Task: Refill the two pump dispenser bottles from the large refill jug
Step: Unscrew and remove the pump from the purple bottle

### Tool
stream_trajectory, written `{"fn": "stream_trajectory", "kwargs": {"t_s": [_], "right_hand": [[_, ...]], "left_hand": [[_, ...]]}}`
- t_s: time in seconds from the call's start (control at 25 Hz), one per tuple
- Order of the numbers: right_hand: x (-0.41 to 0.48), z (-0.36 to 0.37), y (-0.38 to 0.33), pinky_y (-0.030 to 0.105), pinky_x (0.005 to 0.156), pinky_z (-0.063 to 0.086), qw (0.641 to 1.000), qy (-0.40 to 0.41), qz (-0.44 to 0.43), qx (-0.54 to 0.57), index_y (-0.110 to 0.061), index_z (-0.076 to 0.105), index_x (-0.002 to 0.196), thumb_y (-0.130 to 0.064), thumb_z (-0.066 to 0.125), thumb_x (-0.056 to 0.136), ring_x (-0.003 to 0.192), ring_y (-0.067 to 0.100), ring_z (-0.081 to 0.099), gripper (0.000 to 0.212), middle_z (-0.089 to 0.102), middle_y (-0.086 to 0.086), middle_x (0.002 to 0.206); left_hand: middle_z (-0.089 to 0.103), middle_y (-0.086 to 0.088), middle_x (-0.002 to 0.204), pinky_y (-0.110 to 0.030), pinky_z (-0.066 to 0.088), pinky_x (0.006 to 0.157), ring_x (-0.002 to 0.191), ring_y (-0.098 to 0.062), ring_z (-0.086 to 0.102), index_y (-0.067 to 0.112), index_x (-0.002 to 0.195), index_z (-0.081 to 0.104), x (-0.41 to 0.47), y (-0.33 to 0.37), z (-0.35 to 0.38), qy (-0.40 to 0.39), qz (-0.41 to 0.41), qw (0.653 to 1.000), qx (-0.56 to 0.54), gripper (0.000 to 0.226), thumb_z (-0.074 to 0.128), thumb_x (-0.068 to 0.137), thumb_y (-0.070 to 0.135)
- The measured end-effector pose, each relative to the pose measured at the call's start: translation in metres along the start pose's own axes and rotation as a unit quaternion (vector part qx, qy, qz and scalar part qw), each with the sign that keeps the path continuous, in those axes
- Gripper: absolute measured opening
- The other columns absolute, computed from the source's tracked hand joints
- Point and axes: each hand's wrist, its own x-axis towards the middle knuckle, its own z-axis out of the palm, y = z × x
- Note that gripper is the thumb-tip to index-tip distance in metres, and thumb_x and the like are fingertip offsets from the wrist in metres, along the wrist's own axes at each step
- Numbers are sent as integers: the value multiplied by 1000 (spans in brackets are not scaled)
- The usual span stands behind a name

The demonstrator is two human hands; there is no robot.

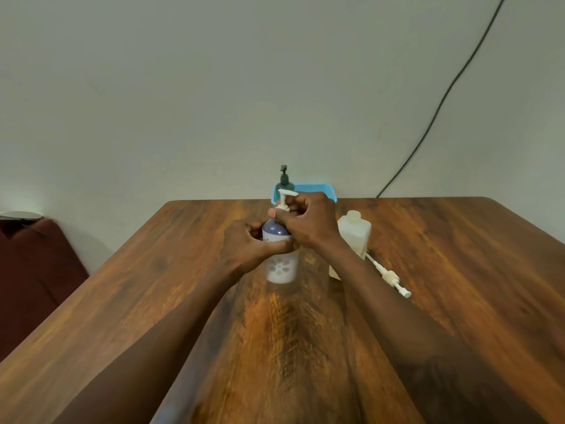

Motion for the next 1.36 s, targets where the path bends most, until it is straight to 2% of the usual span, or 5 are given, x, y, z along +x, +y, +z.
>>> {"fn": "stream_trajectory", "kwargs": {"t_s": [0.2, 0.48, 0.72, 0.96, 1.36], "right_hand": [[-15, -39, 11, 22, 88, 60, 967, -184, 34, 175, -12, 70, 128, -15, 80, 89, 100, 3, 74, 41, 77, -7, 108], [-27, -32, 12, 17, 65, 55, 997, -31, 36, 68, -19, 71, 84, -47, 94, 67, 63, 0, 60, 40, 71, -3, 74], [-26, -33, 18, 31, 101, 57, 959, -181, 79, 202, -21, 57, 144, -19, 75, 93, 118, 10, 69, 54, 72, 3, 130], [-32, -25, 12, 12, 67, 56, 998, -10, 43, 37, -21, 71, 94, -54, 93, 65, 71, -1, 67, 49, 72, -13, 83], [-24, -38, 19, 32, 98, 59, 983, -150, 8, 104, -21, 64, 137, -16, 83, 85, 109, 6, 70, 56, 73, -4, 123]], "left_hand": [[80, 4, 88, -39, 65, 79, 79, -10, 77, 18, 101, 78, -24, 16, 0, -47, -41, 998, -6, 44, 95, 66, 38], [79, 10, 91, -29, 64, 69, 77, -1, 75, 25, 112, 77, -32, 17, 13, 27, 27, 997, 66, 68, 91, 59, 64], [79, 9, 91, -32, 65, 69, 76, 0, 74, 23, 114, 76, -33, 10, 14, 38, 28, 997, 54, 63, 91, 64, 58], [77, 14, 95, -26, 64, 70, 79, 1, 73, 25, 118, 73, -32, 13, 20, 20, 43, 996, 69, 65, 90, 65, 58], [75, 18, 101, -29, 62, 81, 89, 0, 72, 37, 119, 67, -31, 3, 12, -37, 9, 997, 64, 56, 92, 69, 44]]}}
